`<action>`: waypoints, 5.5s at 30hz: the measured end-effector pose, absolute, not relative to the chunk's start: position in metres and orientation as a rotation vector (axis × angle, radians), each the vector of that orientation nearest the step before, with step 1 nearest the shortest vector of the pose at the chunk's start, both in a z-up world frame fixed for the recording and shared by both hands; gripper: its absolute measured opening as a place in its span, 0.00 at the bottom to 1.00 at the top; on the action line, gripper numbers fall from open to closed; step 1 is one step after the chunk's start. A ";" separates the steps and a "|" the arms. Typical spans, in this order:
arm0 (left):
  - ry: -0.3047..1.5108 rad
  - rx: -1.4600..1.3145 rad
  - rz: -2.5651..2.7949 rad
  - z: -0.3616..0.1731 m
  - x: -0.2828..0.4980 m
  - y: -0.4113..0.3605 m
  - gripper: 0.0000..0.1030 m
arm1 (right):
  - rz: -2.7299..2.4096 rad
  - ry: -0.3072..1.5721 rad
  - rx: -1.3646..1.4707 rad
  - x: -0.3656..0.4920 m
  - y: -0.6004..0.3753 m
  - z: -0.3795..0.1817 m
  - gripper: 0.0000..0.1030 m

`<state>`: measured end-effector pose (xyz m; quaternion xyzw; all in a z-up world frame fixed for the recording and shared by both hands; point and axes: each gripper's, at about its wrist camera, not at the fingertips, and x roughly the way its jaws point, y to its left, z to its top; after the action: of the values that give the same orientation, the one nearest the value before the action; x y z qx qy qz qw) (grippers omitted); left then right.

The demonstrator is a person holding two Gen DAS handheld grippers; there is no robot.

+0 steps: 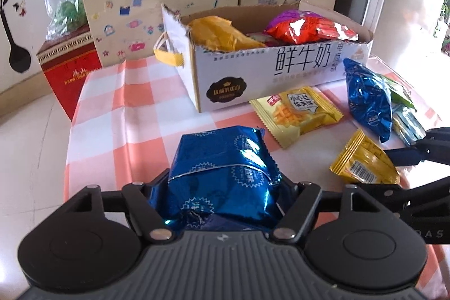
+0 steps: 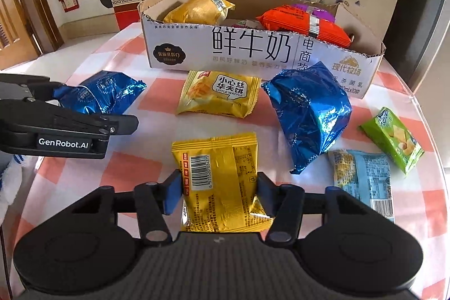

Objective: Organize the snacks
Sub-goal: 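Close left gripper on blue foil packet while right gripper closes on yellow packet, then lift blue foil packet with left tool while right tool carries yellow packet to box, then open both grippers over the box, releasing blue and yellow packets inside, then move left tool to blue foil packet while right tool moves to light-blue packet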

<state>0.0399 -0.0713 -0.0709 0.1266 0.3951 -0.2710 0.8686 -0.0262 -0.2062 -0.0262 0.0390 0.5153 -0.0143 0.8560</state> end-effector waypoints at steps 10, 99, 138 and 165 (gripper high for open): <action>0.789 0.276 -0.570 -0.059 0.025 -0.067 0.70 | -0.036 1.030 0.067 -0.038 -0.200 -0.007 0.58; 0.586 0.152 -0.594 0.028 0.146 -0.181 0.90 | -0.193 0.713 0.289 0.073 -0.345 0.063 0.83; 0.712 0.344 -0.863 -0.017 0.056 -0.235 0.90 | -0.269 1.038 0.212 -0.032 -0.346 0.036 0.91; 0.835 0.407 -0.917 -0.078 0.051 -0.262 0.86 | -0.179 1.284 0.139 -0.027 -0.323 -0.037 0.90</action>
<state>0.0515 -0.2623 -0.0777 0.1894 0.3883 -0.4265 0.7946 -0.0274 -0.3234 -0.0372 0.0647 0.5976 -0.0831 0.7948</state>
